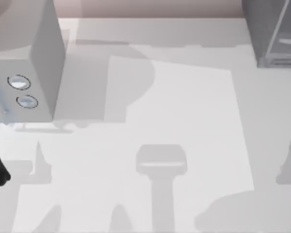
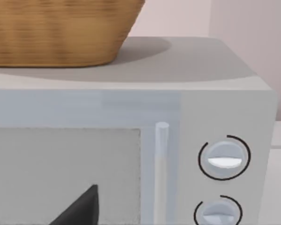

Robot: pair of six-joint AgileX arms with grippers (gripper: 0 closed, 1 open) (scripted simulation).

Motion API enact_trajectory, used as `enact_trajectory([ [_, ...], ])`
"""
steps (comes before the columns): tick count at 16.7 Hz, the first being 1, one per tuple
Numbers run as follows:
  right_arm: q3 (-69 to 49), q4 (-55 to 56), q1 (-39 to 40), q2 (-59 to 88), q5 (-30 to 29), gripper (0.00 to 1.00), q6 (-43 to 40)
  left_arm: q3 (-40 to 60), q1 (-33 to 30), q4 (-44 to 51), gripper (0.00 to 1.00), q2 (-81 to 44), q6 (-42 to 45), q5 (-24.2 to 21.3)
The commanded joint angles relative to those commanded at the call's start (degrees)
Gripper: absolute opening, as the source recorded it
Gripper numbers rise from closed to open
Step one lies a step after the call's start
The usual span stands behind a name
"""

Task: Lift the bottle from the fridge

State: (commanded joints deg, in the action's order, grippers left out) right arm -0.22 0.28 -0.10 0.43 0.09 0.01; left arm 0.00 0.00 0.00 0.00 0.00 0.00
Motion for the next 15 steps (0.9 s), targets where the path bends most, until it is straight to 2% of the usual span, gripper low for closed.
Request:
enact_trajectory([
  [8, -1.3, 1.21, 0.72, 1.52, -0.76, 0.0, 0.0, 0.0, 0.0, 0.0, 1.0, 0.0, 0.0, 0.0],
  [11, -6.44, 6.25, 3.82, 8.52, -3.93, 0.0, -0.26, 0.0, 0.0, 0.0, 1.0, 0.0, 0.0, 0.0],
  [15, -16.02, 15.66, 10.82, 25.91, -11.33, 0.0, -0.3, 0.0, 0.0, 0.0, 1.0, 0.0, 0.0, 0.0],
])
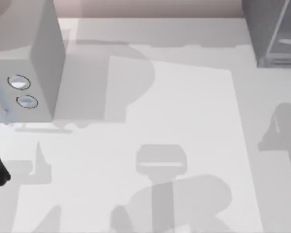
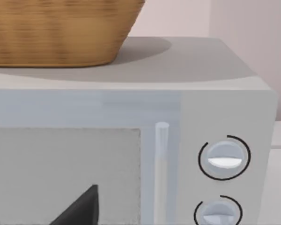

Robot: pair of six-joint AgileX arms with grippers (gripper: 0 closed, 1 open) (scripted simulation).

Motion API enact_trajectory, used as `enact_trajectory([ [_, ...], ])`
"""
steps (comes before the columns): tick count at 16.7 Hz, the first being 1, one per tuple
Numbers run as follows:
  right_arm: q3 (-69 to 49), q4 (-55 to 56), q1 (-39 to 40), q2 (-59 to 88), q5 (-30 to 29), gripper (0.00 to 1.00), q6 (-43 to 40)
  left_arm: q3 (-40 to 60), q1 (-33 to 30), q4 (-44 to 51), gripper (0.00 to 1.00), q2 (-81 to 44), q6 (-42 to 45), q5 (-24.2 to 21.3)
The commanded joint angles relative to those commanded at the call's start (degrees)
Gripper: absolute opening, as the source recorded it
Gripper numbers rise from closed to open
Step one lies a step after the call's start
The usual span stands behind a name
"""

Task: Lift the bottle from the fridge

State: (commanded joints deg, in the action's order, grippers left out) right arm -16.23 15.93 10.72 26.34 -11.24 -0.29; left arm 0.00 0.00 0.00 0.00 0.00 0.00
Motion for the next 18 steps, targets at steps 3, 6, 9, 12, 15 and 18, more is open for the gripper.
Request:
enact_trajectory([
  [3, -7.42, 7.33, 6.89, 18.23, -7.19, 0.0, 0.43, 0.0, 0.0, 0.0, 1.0, 0.0, 0.0, 0.0],
  [6, -14.74, 14.62, 14.7, 38.89, -15.16, 0.0, 1.12, 0.0, 0.0, 0.0, 1.0, 0.0, 0.0, 0.0],
  [9, -22.38, 22.31, 22.8, 59.36, -23.34, 0.0, 1.72, 0.0, 0.0, 0.0, 1.0, 0.0, 0.0, 0.0],
  [12, -30.56, 30.58, 30.53, 77.11, -31.15, 0.0, 1.9, 0.0, 0.0, 0.0, 1.0, 0.0, 0.0, 0.0],
  [15, -38.62, 38.76, 37.14, 90.63, -37.91, 0.0, 1.61, 0.0, 0.0, 0.0, 1.0, 0.0, 0.0, 0.0],
  [18, -45.06, 45.32, 41.81, 99.17, -42.76, 0.0, 1.1, 0.0, 0.0, 0.0, 1.0, 0.0, 0.0, 0.0],
])
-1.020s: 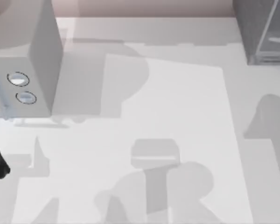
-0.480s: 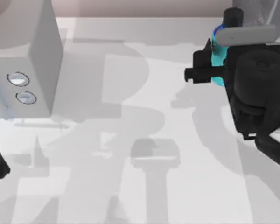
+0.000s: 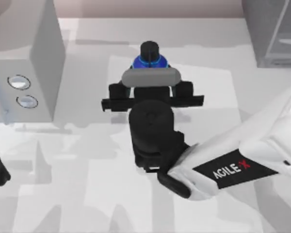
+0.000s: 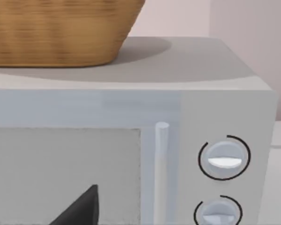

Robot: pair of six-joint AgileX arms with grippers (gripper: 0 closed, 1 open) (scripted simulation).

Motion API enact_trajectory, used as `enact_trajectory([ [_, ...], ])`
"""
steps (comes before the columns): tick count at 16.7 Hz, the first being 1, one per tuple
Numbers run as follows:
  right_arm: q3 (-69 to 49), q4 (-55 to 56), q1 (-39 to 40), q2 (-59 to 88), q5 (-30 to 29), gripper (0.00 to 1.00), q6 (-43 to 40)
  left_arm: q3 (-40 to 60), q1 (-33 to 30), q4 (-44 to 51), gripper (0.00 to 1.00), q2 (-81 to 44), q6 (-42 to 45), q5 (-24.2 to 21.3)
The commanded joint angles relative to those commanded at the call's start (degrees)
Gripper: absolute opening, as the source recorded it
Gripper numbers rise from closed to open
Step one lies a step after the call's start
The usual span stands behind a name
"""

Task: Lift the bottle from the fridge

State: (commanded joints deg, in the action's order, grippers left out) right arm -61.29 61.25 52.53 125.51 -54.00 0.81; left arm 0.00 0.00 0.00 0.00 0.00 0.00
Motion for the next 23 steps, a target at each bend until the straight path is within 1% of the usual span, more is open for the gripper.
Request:
enact_trajectory([
  [3, -2.87, 2.93, 1.92, 3.22, -2.01, 0.0, -0.31, 0.0, 0.0, 0.0, 1.0, 0.0, 0.0, 0.0],
  [8, -2.77, 2.72, 1.62, 3.3, -1.75, 0.0, -0.22, 0.0, 0.0, 0.0, 1.0, 0.0, 0.0, 0.0],
  [16, -12.76, 2.93, -3.61, 13.1, 3.39, 0.0, -0.55, 0.0, 0.0, 0.0, 1.0, 0.0, 0.0, 0.0],
  [21, -13.46, 3.0, -3.96, 13.62, 3.75, 0.0, -0.54, 0.0, 0.0, 0.0, 1.0, 0.0, 0.0, 0.0],
  [23, -13.46, 3.0, -3.96, 13.62, 3.75, 0.15, -0.54, 0.0, 0.0, 0.0, 1.0, 0.0, 0.0, 0.0],
])
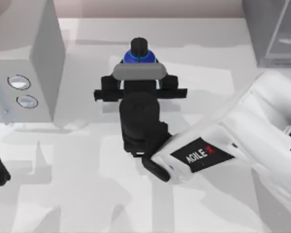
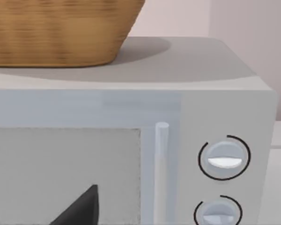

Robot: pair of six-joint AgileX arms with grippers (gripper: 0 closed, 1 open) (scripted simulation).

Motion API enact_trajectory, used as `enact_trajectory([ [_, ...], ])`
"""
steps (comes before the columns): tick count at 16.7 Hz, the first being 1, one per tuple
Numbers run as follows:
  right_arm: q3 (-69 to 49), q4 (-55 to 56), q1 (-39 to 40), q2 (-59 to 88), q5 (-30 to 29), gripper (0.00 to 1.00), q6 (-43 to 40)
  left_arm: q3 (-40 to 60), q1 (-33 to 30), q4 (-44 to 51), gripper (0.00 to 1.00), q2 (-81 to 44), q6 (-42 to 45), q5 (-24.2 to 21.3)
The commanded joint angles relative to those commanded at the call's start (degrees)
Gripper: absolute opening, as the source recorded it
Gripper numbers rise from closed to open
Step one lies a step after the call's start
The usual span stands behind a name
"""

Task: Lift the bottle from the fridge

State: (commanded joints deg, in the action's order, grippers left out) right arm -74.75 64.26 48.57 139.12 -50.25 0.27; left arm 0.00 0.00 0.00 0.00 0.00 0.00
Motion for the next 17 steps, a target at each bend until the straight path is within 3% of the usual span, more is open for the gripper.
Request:
enact_trajectory([
  [11, 0.0, 0.0, 0.0, 0.0, 0.0, 0.98, 0.0, 0.0, 0.0, 0.0, 1.0, 0.0, 0.0, 0.0],
  [17, 0.0, 0.0, 0.0, 0.0, 0.0, 1.0, 0.0, 0.0, 0.0, 0.0, 1.0, 0.0, 0.0, 0.0],
])
